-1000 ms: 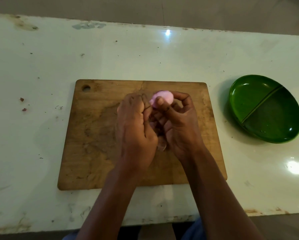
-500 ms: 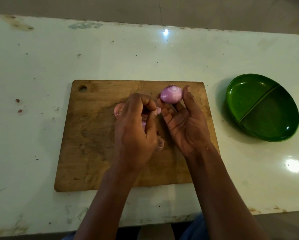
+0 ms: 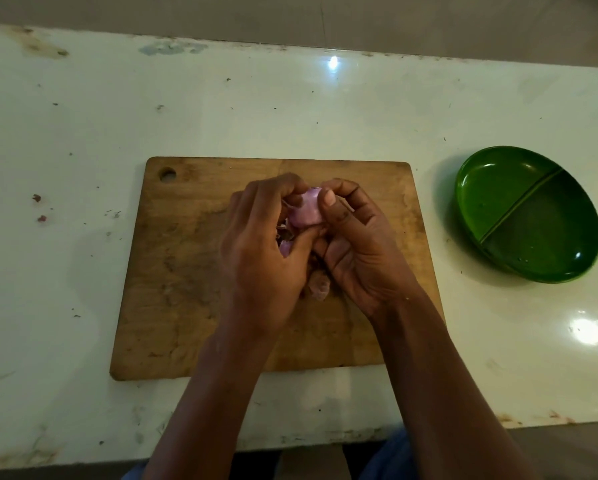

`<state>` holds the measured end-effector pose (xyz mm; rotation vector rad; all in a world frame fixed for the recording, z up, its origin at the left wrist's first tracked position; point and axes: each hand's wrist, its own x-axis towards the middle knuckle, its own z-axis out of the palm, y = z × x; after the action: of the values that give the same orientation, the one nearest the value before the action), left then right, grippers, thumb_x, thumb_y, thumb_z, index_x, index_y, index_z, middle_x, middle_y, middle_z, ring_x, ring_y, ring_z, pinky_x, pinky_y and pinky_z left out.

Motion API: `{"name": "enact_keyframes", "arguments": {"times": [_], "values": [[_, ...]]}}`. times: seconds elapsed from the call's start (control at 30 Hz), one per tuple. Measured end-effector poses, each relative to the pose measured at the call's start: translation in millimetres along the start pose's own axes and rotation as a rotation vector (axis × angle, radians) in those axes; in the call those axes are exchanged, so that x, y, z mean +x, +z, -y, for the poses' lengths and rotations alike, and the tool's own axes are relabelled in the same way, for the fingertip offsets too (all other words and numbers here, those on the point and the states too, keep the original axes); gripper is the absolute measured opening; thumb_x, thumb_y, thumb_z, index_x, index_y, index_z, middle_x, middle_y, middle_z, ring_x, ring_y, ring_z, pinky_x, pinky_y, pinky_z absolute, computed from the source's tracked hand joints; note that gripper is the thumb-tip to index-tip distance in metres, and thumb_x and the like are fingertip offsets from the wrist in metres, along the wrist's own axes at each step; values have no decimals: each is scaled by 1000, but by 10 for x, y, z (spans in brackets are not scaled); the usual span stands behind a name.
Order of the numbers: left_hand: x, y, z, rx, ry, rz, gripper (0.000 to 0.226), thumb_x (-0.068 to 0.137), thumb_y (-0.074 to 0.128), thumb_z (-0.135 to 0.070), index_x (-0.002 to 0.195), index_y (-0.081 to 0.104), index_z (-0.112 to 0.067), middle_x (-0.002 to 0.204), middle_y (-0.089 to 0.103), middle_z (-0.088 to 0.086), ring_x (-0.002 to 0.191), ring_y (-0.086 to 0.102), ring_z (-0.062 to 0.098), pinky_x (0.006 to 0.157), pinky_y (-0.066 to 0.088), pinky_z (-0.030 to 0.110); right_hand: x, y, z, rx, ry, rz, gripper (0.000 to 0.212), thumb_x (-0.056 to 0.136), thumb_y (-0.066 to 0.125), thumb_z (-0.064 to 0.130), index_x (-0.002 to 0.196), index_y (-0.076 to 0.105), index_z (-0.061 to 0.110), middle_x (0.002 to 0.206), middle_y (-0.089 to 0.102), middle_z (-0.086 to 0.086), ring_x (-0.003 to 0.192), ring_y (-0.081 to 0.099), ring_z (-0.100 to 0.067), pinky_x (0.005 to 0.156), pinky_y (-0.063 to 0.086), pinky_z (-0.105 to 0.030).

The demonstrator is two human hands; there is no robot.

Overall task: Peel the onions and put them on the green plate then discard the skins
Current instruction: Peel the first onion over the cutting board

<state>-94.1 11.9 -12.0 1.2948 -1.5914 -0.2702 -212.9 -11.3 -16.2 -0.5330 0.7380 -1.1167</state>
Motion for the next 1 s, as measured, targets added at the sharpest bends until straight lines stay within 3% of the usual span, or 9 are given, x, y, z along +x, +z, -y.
{"name": "enact_keyframes", "arguments": {"times": [0.1,0.33,0.5,0.63,0.8,0.9,1.0], "values": [[-6,-2,22,46,-14,13,47,73,73,-10,110,46,-17,100,56,2,90,57,19,69,45,16,-13,26,13,-21,3,0,28,74,66,13,100,56,6,100,63,-14,87,66,-24,74,58,-33],[-45,6,50,94,-37,92,43,75,68,-9,108,42,-16,98,42,-10,83,38,-1,73,35,1,-20,18,-8,-102,-11,4,34,71,72,17,100,56,8,98,64,-12,82,67,-22,64,58,-29],[-66,22,47,82,-67,77,30,83,61,-17,106,40,-18,95,43,-10,80,46,9,69,36,7,-11,29,-30,-171,-21,-42,35,69,73,21,98,57,10,98,65,-9,77,65,-25,62,53,-36],[-66,31,51,83,-64,69,26,84,60,-15,98,39,-20,90,40,-14,78,40,2,66,37,9,1,41,-57,-212,-34,-76,38,69,75,25,99,58,11,97,67,-8,71,60,-30,66,44,-39],[-113,57,20,123,-41,24,38,81,68,1,96,39,-18,85,42,-8,78,39,2,67,35,4,-18,78,-25,-173,-63,-70,25,75,66,21,96,58,11,86,71,-1,71,68,-18,60,54,-35],[-96,47,-9,95,-46,-1,33,82,64,-6,101,40,-16,81,44,-5,77,45,8,68,37,6,-11,73,-19,-138,-78,-81,26,76,68,21,97,60,9,89,70,-3,77,68,-19,67,57,-35],[-41,0,-1,40,-75,-19,48,79,72,-8,114,39,-16,92,52,-3,84,58,19,70,48,18,9,47,-28,-103,-105,-79,29,79,68,19,101,58,4,91,69,-8,86,68,-22,78,56,-38]]}}
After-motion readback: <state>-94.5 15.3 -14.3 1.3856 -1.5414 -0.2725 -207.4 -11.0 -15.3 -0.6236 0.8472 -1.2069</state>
